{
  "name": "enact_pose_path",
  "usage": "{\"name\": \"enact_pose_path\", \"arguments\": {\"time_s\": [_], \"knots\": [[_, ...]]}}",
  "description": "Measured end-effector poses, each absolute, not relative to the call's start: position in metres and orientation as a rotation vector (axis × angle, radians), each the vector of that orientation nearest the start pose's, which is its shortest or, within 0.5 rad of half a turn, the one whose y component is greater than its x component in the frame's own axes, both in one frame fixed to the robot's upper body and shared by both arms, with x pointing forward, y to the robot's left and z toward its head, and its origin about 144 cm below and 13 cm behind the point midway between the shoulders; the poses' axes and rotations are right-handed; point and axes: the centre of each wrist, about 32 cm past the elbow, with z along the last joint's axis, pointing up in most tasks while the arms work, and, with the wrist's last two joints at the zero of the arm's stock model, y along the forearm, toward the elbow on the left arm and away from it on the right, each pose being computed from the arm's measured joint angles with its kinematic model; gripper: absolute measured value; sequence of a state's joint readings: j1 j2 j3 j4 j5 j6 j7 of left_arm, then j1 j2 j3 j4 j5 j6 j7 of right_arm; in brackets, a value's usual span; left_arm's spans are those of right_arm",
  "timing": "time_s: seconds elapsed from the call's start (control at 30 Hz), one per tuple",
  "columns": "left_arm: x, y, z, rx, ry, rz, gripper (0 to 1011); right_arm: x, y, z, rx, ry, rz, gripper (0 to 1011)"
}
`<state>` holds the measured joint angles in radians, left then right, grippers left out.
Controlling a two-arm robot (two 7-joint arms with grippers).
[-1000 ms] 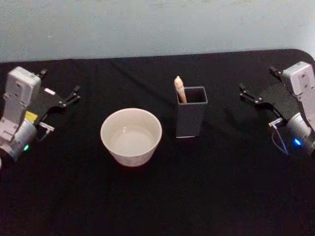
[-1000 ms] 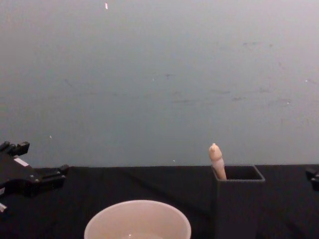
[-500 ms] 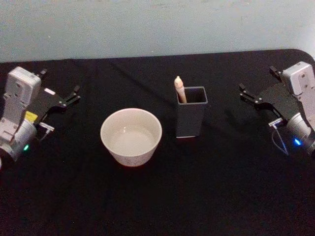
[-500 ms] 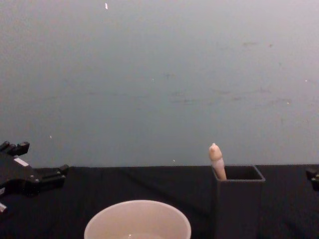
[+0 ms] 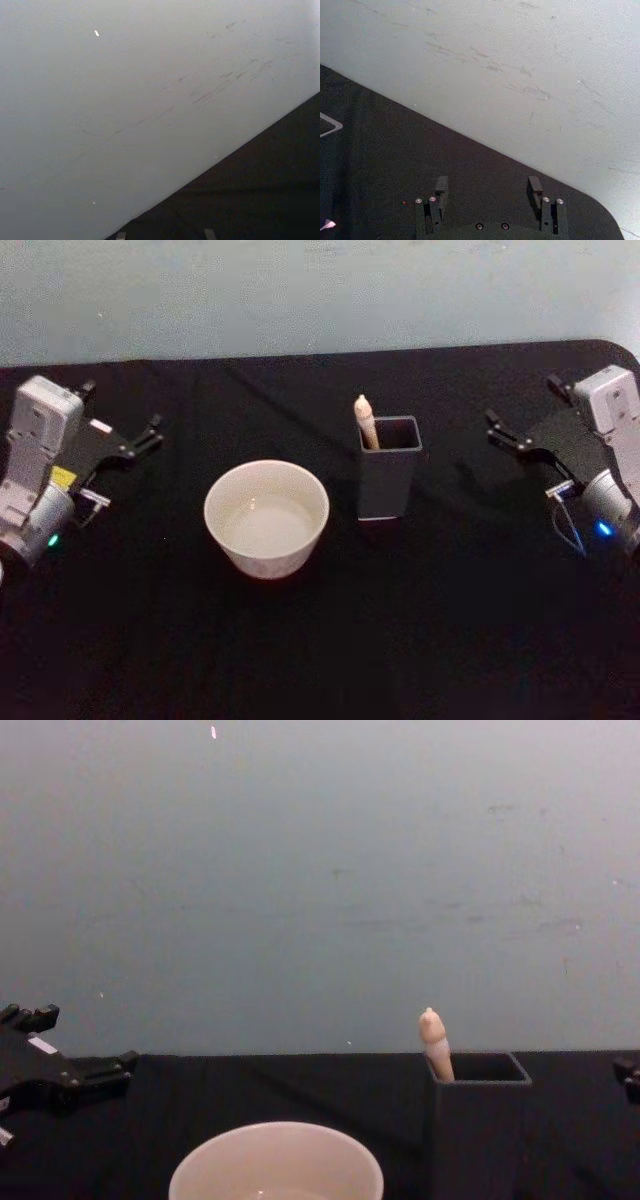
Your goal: Pick up the stirring spoon with one hand, stir inside the cup, then place it back in its original position.
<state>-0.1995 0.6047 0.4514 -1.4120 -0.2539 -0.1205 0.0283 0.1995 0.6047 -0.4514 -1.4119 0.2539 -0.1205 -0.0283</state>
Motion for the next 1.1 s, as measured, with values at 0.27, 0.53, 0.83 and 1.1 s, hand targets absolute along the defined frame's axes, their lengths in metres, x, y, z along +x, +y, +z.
{"name": "enact_pose_path", "arguments": {"time_s": [0.27, 0.53, 0.83, 1.1], "knots": [[0.489, 0.310, 1.140, 0.304, -0.285, 1.248, 1001, 0.489, -0.310, 1.140, -0.305, -0.285, -1.248, 1002], [0.489, 0.310, 1.140, 0.304, -0.285, 1.248, 1001, 0.488, -0.310, 1.141, -0.300, -0.282, -1.240, 1002], [0.489, 0.310, 1.140, 0.304, -0.285, 1.248, 1001, 0.483, -0.305, 1.161, -0.240, -0.213, -1.191, 1002], [0.489, 0.310, 1.140, 0.305, -0.285, 1.248, 1001, 0.479, -0.294, 1.185, -0.183, -0.156, -1.113, 1002]]}}
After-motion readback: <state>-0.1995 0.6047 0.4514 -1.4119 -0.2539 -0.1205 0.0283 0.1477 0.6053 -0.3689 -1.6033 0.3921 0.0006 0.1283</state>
